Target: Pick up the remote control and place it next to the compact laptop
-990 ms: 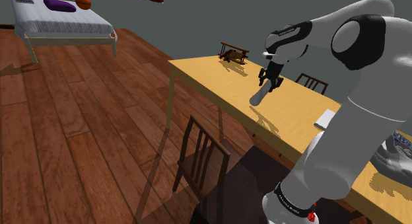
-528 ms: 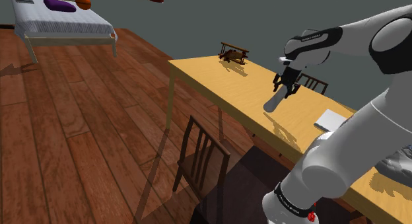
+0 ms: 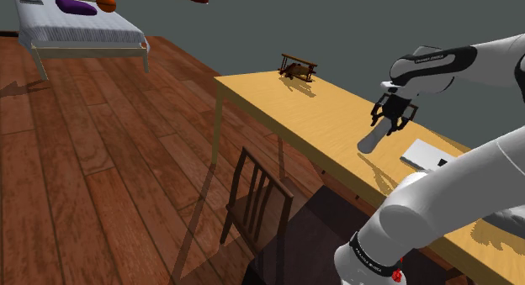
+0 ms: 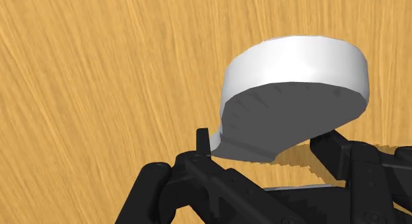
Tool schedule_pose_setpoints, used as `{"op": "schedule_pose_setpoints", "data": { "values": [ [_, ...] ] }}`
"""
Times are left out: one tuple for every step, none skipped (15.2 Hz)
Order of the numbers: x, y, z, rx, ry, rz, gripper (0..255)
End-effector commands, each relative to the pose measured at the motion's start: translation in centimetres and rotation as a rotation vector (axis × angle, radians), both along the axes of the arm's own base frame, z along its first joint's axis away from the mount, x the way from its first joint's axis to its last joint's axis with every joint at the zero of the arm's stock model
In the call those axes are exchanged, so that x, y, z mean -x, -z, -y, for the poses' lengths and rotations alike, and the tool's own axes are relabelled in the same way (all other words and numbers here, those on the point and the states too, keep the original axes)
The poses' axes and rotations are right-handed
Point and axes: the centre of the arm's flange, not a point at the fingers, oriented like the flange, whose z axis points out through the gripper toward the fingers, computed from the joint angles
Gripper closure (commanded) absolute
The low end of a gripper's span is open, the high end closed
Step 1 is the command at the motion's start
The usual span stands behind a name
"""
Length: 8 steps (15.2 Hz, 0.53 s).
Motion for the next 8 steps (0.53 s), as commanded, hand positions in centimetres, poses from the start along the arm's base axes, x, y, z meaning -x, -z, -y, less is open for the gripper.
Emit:
{"op": "schedule_pose_setpoints", "data": {
  "values": [
    [2.9, 0.0, 0.2, 0.001, -0.001, 0.0, 255],
    [4.2, -0.1, 0.4, 0.001, -0.001, 0.0, 255],
    [5.7, -0.1, 0.6, 0.001, -0.001, 0.0, 255],
    [5.7, 0.5, 0.6, 0.001, -0.001, 0.0, 255],
    [5.7, 1.0, 0.6, 0.001, -0.001, 0.0, 255],
    [5.7, 1.5, 0.6, 0.001, -0.001, 0.0, 255],
    [5.7, 2.0, 0.6, 0.001, -0.001, 0.0, 255],
    [5.7, 2.6, 0.6, 0.001, -0.001, 0.0, 255]
  ]
}}
